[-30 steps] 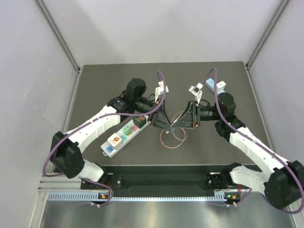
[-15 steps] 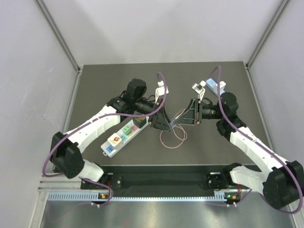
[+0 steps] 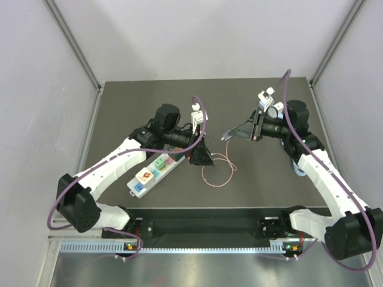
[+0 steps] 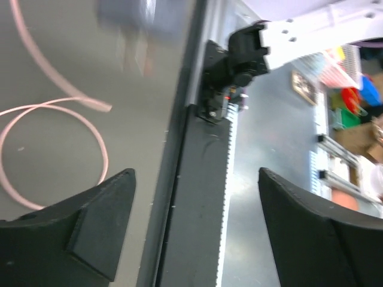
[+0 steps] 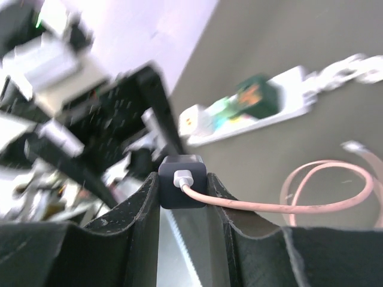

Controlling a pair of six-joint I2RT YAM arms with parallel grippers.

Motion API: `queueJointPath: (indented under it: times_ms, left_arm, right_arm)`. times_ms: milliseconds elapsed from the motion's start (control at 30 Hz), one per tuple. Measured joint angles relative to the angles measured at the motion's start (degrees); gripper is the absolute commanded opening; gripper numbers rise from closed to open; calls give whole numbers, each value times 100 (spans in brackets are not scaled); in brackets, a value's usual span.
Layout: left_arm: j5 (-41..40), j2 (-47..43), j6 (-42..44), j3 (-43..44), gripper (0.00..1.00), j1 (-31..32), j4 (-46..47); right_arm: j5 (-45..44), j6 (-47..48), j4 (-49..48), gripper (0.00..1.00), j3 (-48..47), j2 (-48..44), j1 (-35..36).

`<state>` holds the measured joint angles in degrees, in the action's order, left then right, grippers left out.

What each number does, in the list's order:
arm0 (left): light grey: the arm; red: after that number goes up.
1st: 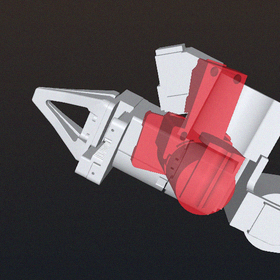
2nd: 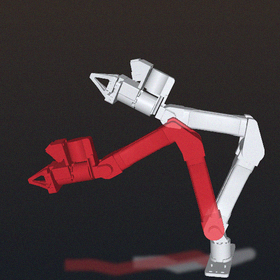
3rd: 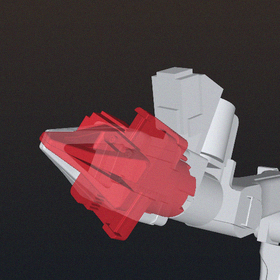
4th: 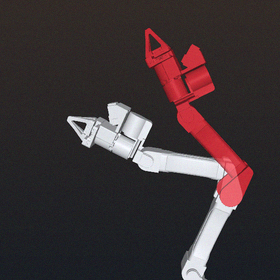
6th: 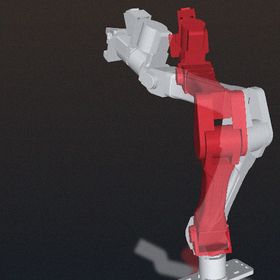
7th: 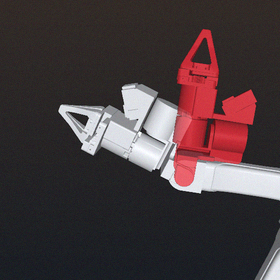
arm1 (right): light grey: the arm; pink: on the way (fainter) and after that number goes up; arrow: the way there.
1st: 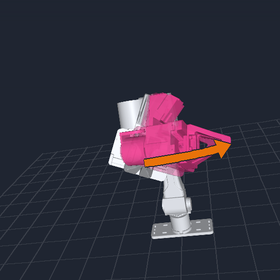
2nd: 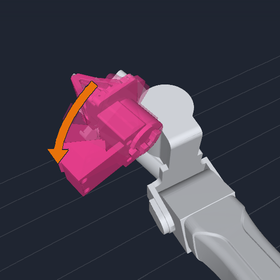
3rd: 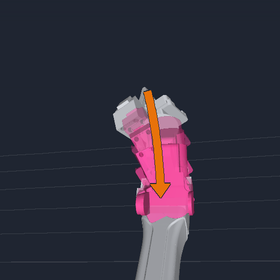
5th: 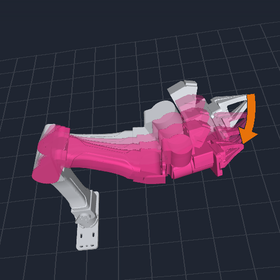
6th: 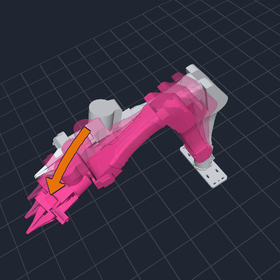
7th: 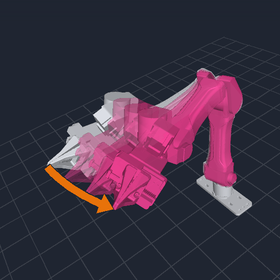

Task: Insert the plug

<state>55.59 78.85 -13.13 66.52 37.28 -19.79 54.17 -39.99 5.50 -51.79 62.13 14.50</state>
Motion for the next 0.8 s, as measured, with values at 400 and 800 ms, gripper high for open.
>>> queueJointPath:
  times_ms: [400,800]
  left_arm:
    - [-2573,-197,415,-127,99,0,-533]
    - [-4463,-599,455,-505,99,-4,-553]
  right_arm:
    - [-4315,1220,2653,0,-3097,1906,-192]
    - [-7781,994,3685,0,-6144,5230,-201]
